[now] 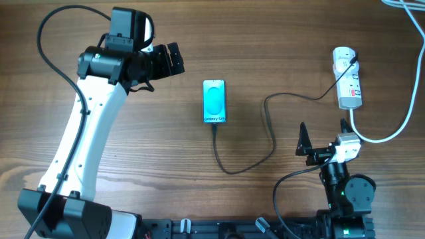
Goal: Plug charger to phone and switch on socket
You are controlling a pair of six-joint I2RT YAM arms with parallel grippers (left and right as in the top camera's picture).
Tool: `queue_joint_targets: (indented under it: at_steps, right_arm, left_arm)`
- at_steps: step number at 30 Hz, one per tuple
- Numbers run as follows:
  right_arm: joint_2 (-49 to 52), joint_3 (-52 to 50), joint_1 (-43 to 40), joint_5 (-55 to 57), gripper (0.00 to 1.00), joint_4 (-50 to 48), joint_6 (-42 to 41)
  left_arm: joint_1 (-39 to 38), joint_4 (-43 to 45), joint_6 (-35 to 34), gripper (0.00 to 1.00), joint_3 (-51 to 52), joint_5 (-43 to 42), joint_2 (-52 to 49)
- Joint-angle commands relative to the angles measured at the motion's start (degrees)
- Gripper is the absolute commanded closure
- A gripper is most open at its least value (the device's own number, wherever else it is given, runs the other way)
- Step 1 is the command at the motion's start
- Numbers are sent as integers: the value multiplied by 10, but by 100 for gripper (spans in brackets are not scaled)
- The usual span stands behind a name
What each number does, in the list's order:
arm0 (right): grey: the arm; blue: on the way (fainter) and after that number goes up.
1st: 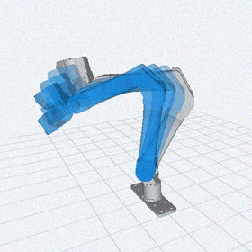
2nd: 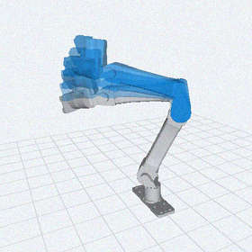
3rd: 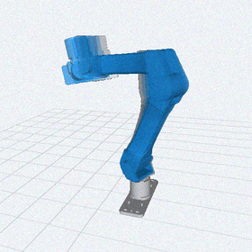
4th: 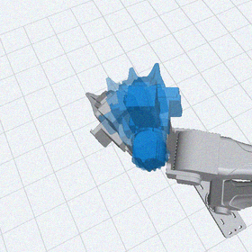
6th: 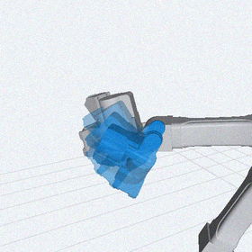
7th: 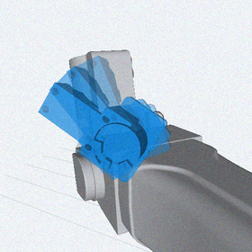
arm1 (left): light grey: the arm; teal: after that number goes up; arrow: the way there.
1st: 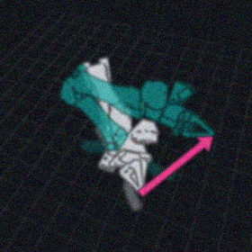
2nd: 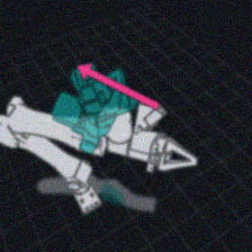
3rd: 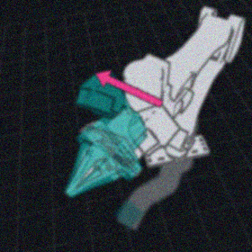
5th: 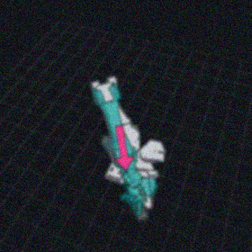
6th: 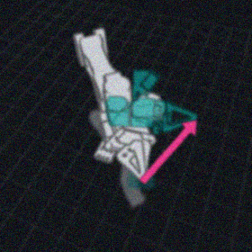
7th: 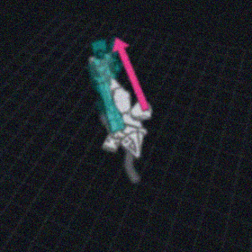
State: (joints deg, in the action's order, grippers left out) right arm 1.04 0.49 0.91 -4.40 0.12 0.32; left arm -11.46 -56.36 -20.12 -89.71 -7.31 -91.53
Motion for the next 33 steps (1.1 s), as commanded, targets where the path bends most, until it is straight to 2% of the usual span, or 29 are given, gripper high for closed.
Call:
queue_joint_targets:
  at_steps: [1, 8, 12, 17, 21, 23, 28, 33]
  right_arm:
    - [-8, -2, -2, 10, 0, -1, 10]
    - [-8, -2, -2, 10, 0, -1, 10]
    - [-8, -2, -2, 10, 0, -1, 10]
    - [-8, -2, -2, 10, 0, -1, 10]
    - [-8, -2, -2, 9, 0, -1, 10]
    - [-8, -2, -2, 10, 0, -1, 10]
    - [-8, -2, -2, 10, 0, -1, 10]
    - [-8, -2, -2, 10, 0, -1, 11]
  left_arm:
    - [0, 2, -5, 0, 1, 4, -3]
    - [0, 1, -5, 0, 1, 4, 0]
    - [0, -9, 4, 0, 32, 11, 45]
    - [2, 97, 14, 0, 221, 31, 148]
    - [23, 98, 22, 0, 303, 40, 245]
    - [25, 151, 80, 0, 361, 34, 299]
    - [32, 332, 236, 0, 561, -52, 460]
    - [98, 354, 238, 0, 673, -75, 626]
